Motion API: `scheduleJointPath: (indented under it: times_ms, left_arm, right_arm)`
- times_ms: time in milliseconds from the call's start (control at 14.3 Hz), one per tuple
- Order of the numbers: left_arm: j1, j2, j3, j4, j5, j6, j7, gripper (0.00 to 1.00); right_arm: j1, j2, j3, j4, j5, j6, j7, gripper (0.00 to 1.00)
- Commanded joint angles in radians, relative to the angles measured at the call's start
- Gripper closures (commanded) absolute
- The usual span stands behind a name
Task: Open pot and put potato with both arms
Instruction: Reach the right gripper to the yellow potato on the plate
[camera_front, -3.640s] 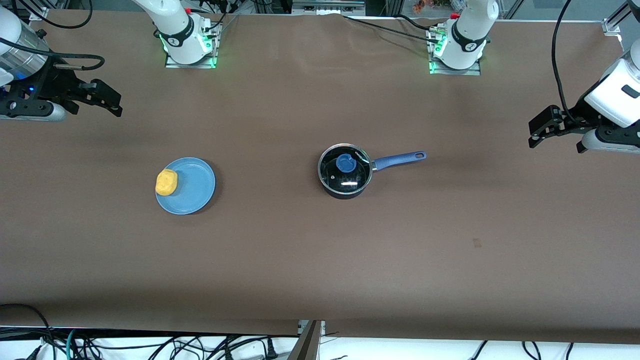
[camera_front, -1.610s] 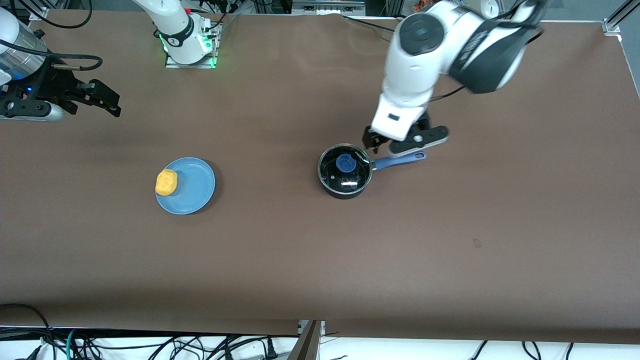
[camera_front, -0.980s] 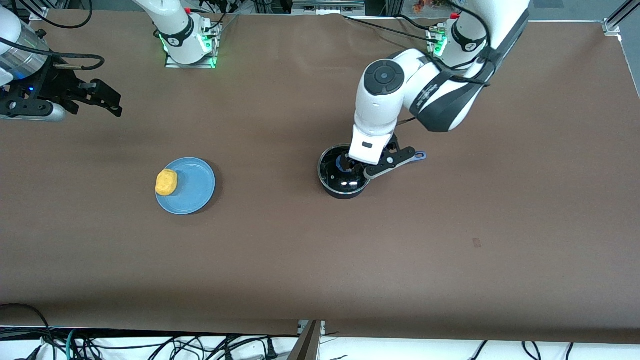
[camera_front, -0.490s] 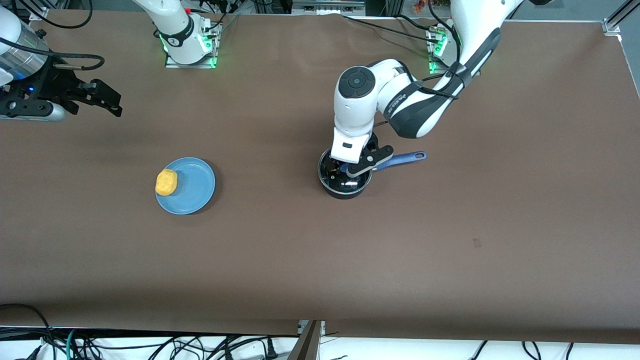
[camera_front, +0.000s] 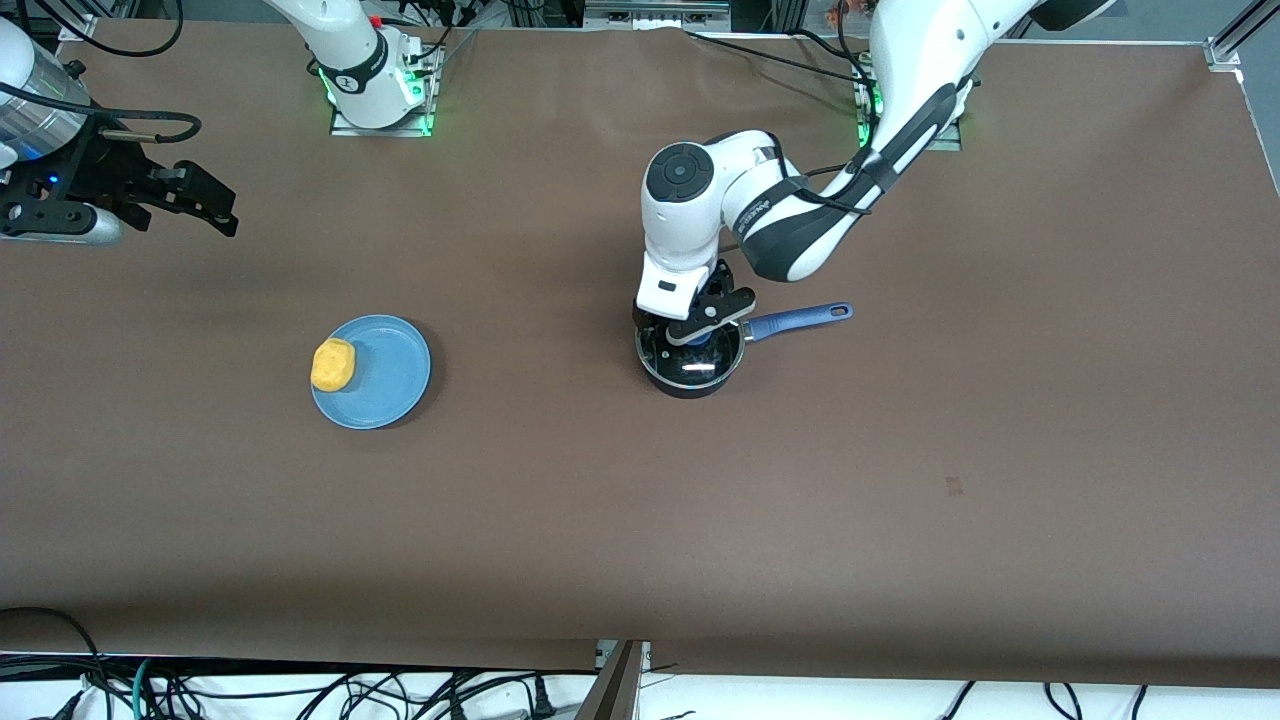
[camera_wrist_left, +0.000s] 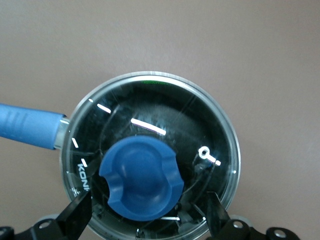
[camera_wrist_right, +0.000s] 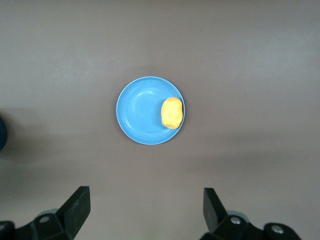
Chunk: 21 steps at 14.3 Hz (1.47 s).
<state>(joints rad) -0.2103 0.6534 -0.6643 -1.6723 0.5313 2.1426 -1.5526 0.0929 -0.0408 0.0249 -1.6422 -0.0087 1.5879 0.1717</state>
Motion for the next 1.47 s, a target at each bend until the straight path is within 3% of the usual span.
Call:
scheduleJointPath:
  times_ms: [0, 980, 1260, 1400]
  left_arm:
    - [-0.004, -0.014, 0.008, -0.032, 0.03, 0.025, -0.023, 0.0]
    - [0.012, -0.014, 0.006, -0.046, 0.03, 0.022, 0.017, 0.13]
    - [0.012, -0.015, 0.005, -0.046, 0.03, 0.019, 0.016, 0.24]
    - [0.012, -0.017, 0.005, -0.046, 0.029, 0.019, 0.016, 0.38]
  right_arm:
    - [-0.008, 0.03, 0.001, 0.015, -0.007, 0.007, -0.006, 0.0]
    - [-0.048, 0.156, 0.0, 0.016, -0.016, 0.004, -0.018, 0.0]
    - [-0.051, 0.165, 0.0, -0.043, -0.02, 0.032, -0.018, 0.0]
    - [-0.056, 0.165, -0.013, -0.15, -0.02, 0.157, -0.02, 0.0]
